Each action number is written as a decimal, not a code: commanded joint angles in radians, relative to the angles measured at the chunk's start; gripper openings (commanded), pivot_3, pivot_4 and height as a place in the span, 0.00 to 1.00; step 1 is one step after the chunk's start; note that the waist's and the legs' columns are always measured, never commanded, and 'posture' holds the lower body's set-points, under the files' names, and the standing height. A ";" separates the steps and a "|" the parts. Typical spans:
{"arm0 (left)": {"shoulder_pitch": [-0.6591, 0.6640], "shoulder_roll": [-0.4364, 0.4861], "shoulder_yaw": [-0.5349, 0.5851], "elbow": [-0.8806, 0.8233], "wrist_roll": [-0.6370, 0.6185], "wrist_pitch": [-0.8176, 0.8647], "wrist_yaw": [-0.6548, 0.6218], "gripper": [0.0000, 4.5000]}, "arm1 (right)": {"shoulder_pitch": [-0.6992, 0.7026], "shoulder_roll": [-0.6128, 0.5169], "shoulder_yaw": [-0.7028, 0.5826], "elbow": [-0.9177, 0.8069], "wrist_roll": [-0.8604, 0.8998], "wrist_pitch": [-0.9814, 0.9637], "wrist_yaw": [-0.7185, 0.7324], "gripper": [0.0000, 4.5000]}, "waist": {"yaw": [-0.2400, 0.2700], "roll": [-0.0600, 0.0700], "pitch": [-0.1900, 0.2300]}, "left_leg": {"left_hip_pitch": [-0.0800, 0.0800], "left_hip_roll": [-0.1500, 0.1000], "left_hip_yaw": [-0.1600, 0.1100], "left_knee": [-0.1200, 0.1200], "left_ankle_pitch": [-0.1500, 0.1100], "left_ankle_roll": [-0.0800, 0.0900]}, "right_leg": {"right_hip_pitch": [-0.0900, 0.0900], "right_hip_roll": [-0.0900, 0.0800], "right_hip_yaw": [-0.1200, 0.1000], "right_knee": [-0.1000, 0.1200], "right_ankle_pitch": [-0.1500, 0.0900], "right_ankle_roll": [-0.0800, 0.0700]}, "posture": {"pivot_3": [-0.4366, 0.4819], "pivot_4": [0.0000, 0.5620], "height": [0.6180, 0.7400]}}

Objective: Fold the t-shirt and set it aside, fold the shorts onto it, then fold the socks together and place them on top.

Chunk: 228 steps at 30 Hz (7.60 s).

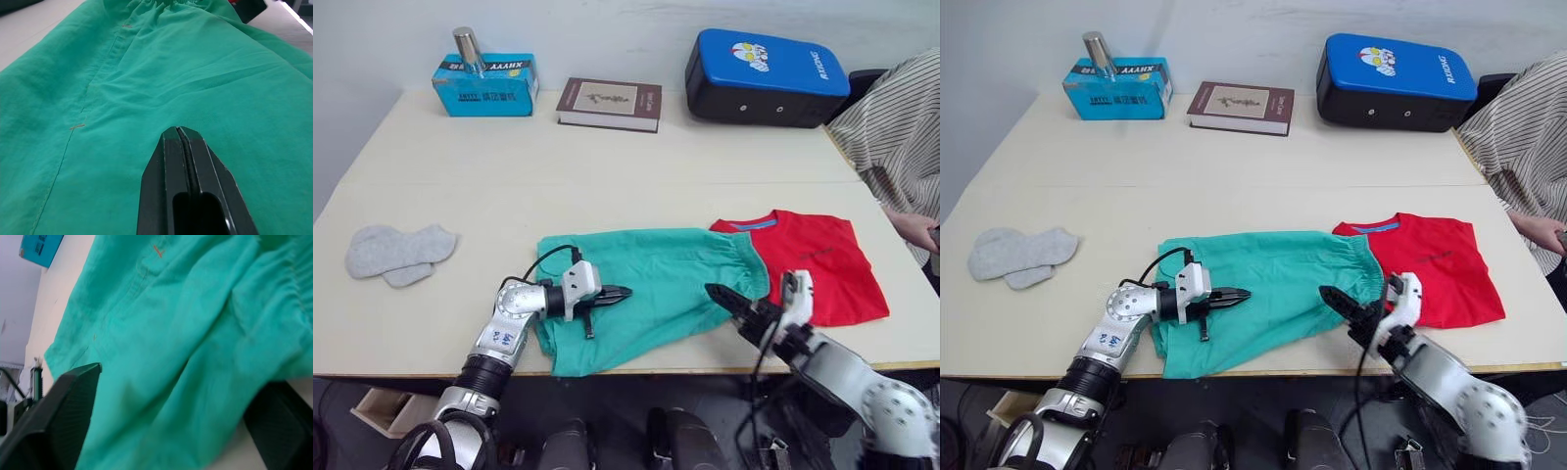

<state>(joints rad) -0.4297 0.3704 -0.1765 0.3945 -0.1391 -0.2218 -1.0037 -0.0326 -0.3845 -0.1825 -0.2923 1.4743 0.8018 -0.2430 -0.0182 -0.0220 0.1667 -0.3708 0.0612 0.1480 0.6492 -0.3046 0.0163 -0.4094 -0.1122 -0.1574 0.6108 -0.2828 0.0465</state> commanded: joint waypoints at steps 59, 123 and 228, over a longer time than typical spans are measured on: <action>0.653 0.441 0.634 -0.804 -0.684 0.761 -0.009 0.00 | -0.529 -0.072 0.345 0.165 -0.825 -0.209 1.267 0.40 | -0.004 0.009 0.013 | -0.016 -0.001 -0.001 0.003 0.002 -0.005 | -0.020 -0.002 -0.002 0.011 -0.002 -0.007 | 0.48 0.27 1.00; 0.319 0.149 0.240 -0.560 -0.379 0.342 0.073 0.04 | -0.866 -0.124 0.248 0.471 -0.766 0.528 1.433 0.00 | -0.002 0.011 0.015 | -0.021 -0.002 0.000 0.011 0.006 -0.007 | -0.022 -0.002 -0.001 0.018 -0.001 -0.006 | 0.48 0.27 1.00; 0.908 0.302 1.061 -0.527 -0.404 0.369 0.387 1.00 | -0.002 -0.235 0.152 -0.016 -1.111 -0.895 1.277 1.00 | 0.048 0.012 0.015 | -0.004 -0.014 -0.033 0.016 -0.013 0.004 | 0.014 -0.016 -0.027 0.012 -0.016 -0.001 | 0.48 0.27 1.00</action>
<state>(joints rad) 0.5130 0.6187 0.9140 -0.1066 -0.5656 0.1135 -0.6256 -0.0415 -0.6116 -0.0080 -0.2485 0.3284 -0.0907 1.0393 0.0294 -0.0104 0.1821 -0.3743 0.0471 0.1157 0.6654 -0.3172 0.0198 -0.3950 -0.1282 -0.1842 0.6235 -0.2992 0.0458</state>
